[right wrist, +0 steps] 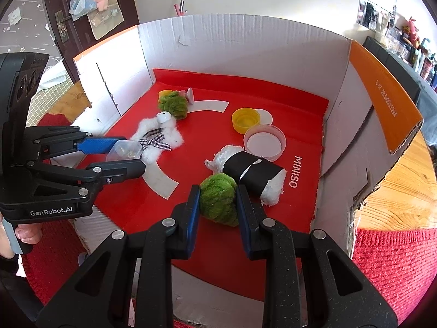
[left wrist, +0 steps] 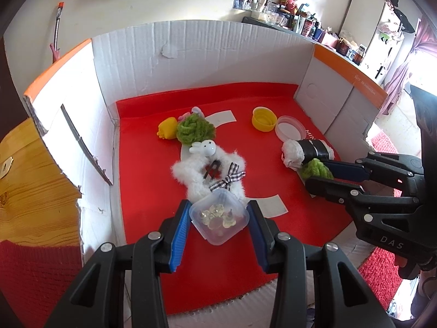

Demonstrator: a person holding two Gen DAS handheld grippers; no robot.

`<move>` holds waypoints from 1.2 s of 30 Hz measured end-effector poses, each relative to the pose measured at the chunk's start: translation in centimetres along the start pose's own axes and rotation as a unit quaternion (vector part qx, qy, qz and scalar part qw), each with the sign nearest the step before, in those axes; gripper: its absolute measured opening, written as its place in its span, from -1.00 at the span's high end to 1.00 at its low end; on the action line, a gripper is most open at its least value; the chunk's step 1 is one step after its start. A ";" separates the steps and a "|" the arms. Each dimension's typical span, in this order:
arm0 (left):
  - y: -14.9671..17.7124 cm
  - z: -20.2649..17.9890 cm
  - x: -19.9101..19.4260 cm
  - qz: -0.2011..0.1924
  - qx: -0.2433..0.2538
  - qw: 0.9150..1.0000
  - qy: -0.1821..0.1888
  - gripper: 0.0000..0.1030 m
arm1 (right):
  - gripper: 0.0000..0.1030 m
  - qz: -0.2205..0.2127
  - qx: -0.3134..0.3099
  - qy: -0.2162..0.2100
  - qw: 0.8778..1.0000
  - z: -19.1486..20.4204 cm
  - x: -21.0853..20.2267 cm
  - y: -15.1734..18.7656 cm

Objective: Organize objects
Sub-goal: 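Lower the clear box and pompom onto the red mat and open both grippers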

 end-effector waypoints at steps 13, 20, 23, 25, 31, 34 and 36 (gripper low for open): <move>-0.1 0.1 0.0 -0.001 -0.002 1.000 0.000 0.15 | 0.51 -0.007 0.011 -0.008 1.000 -0.1 -0.2 0.0; -0.1 0.1 0.0 -0.001 -0.002 1.000 0.002 0.10 | 0.51 -0.008 0.013 -0.010 1.000 -0.1 -0.3 0.0; -0.1 -0.1 -0.1 -0.002 0.000 1.000 0.004 -0.01 | 0.51 -0.009 0.013 -0.010 1.000 -0.1 -0.3 0.0; -0.1 -0.2 -0.2 -0.004 0.002 1.000 0.003 -0.05 | 0.50 -0.009 0.013 -0.010 1.000 0.0 -0.4 0.0; -0.1 -0.3 -0.5 -0.007 0.002 1.000 0.001 -0.08 | 0.50 -0.010 0.014 -0.012 1.000 0.1 -0.5 0.2; 0.0 -0.3 -0.7 -0.009 0.002 1.000 0.001 -0.12 | 0.48 -0.011 0.013 -0.014 1.000 0.2 -0.6 0.3; 0.0 -0.4 -0.9 -0.011 0.002 1.000 0.001 -0.16 | 0.45 -0.011 0.013 -0.015 1.000 0.3 -0.6 0.4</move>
Point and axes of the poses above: each gripper's, at about its wrist camera, not at the fingertips, and x roughly the way its jaws point, z to its left, y to its underside, the point moved 10 cm from there along x, roughly the way its jaws point, and after that the axes turned 4 degrees about -y, right-handed, at the moved point
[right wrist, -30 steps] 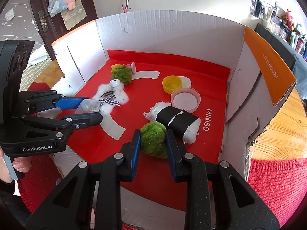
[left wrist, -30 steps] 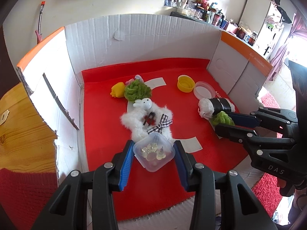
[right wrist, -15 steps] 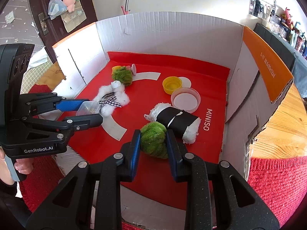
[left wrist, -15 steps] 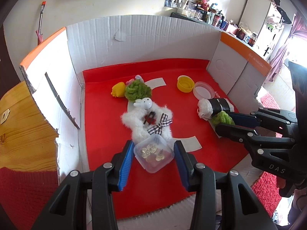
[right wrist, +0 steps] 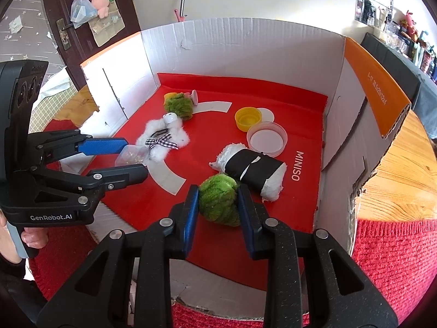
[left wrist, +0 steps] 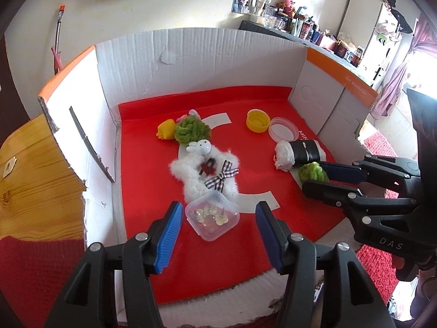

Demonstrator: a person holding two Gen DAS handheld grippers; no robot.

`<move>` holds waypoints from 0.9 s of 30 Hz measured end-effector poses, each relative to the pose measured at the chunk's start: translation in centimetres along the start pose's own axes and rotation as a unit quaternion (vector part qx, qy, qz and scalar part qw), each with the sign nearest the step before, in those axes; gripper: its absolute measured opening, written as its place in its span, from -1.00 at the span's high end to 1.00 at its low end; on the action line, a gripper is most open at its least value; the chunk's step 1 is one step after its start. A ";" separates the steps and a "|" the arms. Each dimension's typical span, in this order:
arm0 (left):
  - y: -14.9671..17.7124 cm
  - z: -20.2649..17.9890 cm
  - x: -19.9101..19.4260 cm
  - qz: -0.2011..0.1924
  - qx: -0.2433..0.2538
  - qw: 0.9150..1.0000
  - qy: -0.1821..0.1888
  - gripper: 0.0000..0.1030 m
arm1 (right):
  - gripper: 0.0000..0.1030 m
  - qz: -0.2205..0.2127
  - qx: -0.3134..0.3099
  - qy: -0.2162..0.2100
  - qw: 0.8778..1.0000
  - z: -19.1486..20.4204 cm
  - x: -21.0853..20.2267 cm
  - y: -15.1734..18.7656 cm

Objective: Organize objects
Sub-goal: 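Lower the clear box and pompom onto the red mat and open both grippers, then withdraw both grippers from the box toward the blue bottle and grey case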

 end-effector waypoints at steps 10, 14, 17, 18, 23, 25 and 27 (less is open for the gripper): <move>0.1 -0.1 -0.8 -0.008 0.001 1.000 -0.003 -0.19 | 0.09 -0.002 -0.007 -0.002 1.000 0.8 -0.4 0.3; 0.1 0.1 -1.3 -0.015 0.003 1.000 -0.011 -0.32 | 0.09 -0.003 -0.006 -0.001 1.000 0.8 -0.5 0.4; 0.0 0.5 -1.8 -0.024 0.001 0.999 -0.021 -0.41 | 0.09 -0.004 -0.006 -0.001 1.000 0.8 -0.7 0.5; 0.0 0.5 -1.9 -0.024 0.000 1.000 -0.020 -0.41 | 0.08 -0.004 -0.006 -0.001 1.000 0.8 -0.8 0.5; 0.3 0.9 -2.1 -0.023 -0.007 0.999 -0.022 -0.44 | -0.11 -0.007 -0.010 -0.003 1.000 1.2 -1.2 0.5; 0.4 1.0 -2.3 -0.024 -0.007 0.999 -0.023 -0.47 | -0.17 -0.008 -0.013 -0.001 1.000 1.5 -1.5 0.5; 0.4 1.0 -2.5 -0.027 -0.008 0.999 -0.024 -0.52 | -0.23 -0.012 -0.016 0.002 1.000 1.6 -1.8 0.5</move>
Point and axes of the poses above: each gripper's, at about its wrist camera, not at the fingertips, and x roughly the way its jaws point, z to its left, y to its underside, the point moved 10 cm from there along x, roughly the way its jaws point, and after that the axes turned 4 degrees about -y, right-handed, at the moved point
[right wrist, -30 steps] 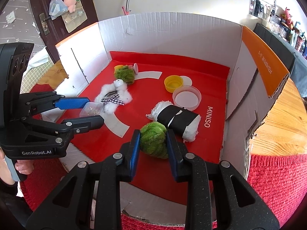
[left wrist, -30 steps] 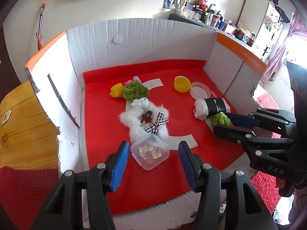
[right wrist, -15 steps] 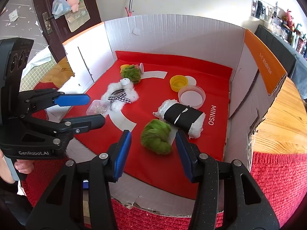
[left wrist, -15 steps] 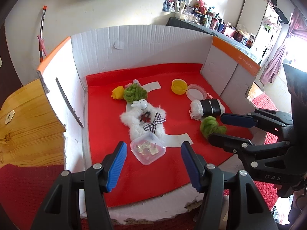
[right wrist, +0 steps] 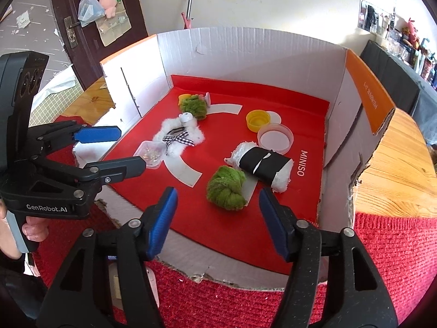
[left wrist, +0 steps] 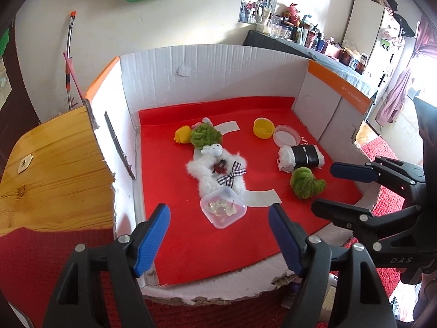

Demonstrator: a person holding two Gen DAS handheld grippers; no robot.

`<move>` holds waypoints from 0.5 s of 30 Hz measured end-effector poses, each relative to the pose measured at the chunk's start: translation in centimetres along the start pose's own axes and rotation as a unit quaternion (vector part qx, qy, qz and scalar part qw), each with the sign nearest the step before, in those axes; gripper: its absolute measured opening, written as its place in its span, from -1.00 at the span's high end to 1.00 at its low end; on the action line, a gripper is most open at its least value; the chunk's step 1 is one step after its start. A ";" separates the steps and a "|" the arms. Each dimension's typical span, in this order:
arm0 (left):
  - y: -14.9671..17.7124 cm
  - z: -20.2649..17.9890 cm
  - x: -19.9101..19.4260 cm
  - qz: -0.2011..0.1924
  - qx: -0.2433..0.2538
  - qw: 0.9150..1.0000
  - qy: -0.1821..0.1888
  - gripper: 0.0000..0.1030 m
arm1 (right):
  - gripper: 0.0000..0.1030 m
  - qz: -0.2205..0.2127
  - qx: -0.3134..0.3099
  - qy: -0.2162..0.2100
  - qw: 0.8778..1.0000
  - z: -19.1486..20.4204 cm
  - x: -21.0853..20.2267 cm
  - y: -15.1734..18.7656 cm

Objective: Organize objects
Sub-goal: 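Withdraw both grippers from the box toward the blue bottle and grey case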

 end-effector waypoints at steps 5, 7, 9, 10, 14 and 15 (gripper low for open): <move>0.0 -0.1 -0.5 -0.006 0.000 1.000 -0.002 -0.61 | -0.36 -0.006 -0.001 0.002 1.000 0.1 -0.6 0.1; 0.0 -0.1 -0.7 -0.008 0.000 1.000 -0.003 -0.65 | -0.40 -0.006 -0.001 0.002 1.000 0.2 -0.7 0.1; 0.0 -0.1 -0.9 -0.011 0.000 1.000 -0.006 -0.69 | -0.44 -0.008 -0.001 0.002 1.000 0.2 -0.8 0.2; 0.0 -0.1 -1.0 -0.012 -0.001 1.000 -0.007 -0.72 | -0.45 -0.009 -0.001 0.001 1.000 0.3 -0.9 0.2; 0.1 0.0 -1.5 -0.016 -0.003 1.000 -0.012 -0.77 | -0.52 -0.017 0.000 -0.001 1.000 0.5 -1.5 0.3; 0.1 0.0 -1.6 -0.016 -0.003 1.000 -0.013 -0.77 | -0.56 -0.018 0.000 -0.001 1.000 0.6 -1.7 0.3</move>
Point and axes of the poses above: each gripper's, at about its wrist camera, not at the fingertips, and x roughly the way its jaws point, z to its left, y to its underside, the point moved 10 cm from there along x, roughly the way its jaws point, and after that the axes turned 4 degrees about -y, right-handed, at the moved point
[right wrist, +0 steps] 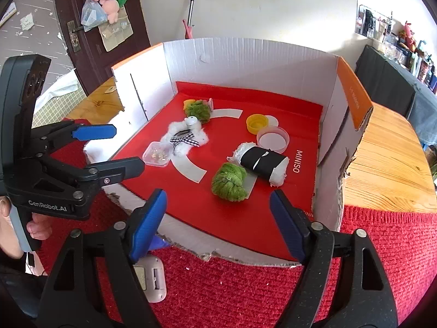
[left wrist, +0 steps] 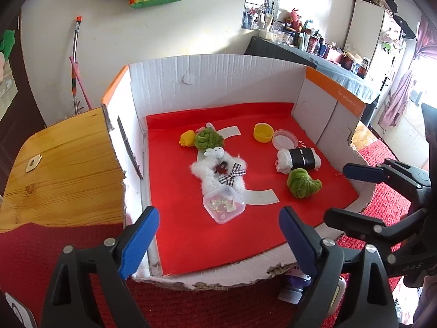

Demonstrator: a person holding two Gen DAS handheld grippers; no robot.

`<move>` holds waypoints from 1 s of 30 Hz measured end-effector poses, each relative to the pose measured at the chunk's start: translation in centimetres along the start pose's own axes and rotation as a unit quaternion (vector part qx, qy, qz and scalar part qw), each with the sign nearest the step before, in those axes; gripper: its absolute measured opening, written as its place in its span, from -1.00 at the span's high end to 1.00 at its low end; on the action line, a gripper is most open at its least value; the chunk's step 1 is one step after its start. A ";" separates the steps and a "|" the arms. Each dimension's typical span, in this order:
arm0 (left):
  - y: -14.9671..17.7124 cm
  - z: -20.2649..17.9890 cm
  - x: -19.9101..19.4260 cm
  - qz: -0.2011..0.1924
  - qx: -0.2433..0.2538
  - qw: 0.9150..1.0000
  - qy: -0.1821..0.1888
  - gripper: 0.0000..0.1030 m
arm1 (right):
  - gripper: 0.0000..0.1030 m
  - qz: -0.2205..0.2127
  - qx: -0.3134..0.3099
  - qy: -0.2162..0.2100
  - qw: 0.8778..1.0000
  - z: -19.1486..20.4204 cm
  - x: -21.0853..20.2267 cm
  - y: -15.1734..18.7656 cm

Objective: Organize objects
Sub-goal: 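Withdraw both grippers from the box toward the blue bottle and grey case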

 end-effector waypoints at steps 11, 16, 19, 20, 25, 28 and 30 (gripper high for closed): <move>0.3 -0.2 -1.2 -0.007 0.000 1.000 -0.009 -0.97 | -0.71 -0.013 -0.003 -0.001 1.000 0.7 -1.7 0.5; 0.5 -0.2 -1.8 -0.011 -0.002 1.000 -0.013 -0.99 | -0.74 -0.017 -0.005 -0.004 1.000 1.2 -2.3 0.8; 0.7 -0.2 -2.1 -0.011 -0.002 1.000 -0.016 -0.99 | -0.79 -0.019 -0.007 -0.005 1.000 1.5 -2.7 1.1; 0.7 -0.3 -2.1 -0.011 -0.002 1.000 -0.016 -0.99 | -0.80 -0.019 -0.008 -0.006 1.000 1.6 -2.8 1.1; 1.2 -0.4 -2.5 -0.011 -0.001 1.000 -0.015 -0.99 | -0.80 -0.019 -0.011 -0.008 1.000 2.1 -3.3 1.7; 1.6 -0.7 -2.7 -0.010 0.005 1.000 -0.016 -0.99 | -0.80 -0.018 -0.014 -0.007 1.000 2.4 -3.5 2.1; 1.9 -0.9 -2.9 -0.011 0.009 1.000 -0.017 -0.99 | -0.80 -0.018 -0.017 -0.007 1.000 2.7 -3.6 2.4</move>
Point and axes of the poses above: each gripper's, at about its wrist camera, not at the fingertips, and x roughly the way its jaws point, z to its left, y to its underside, the point moved 10 cm from there along x, roughly the way its jaws point, and after that the axes turned 4 degrees about -y, right-handed, at the moved point
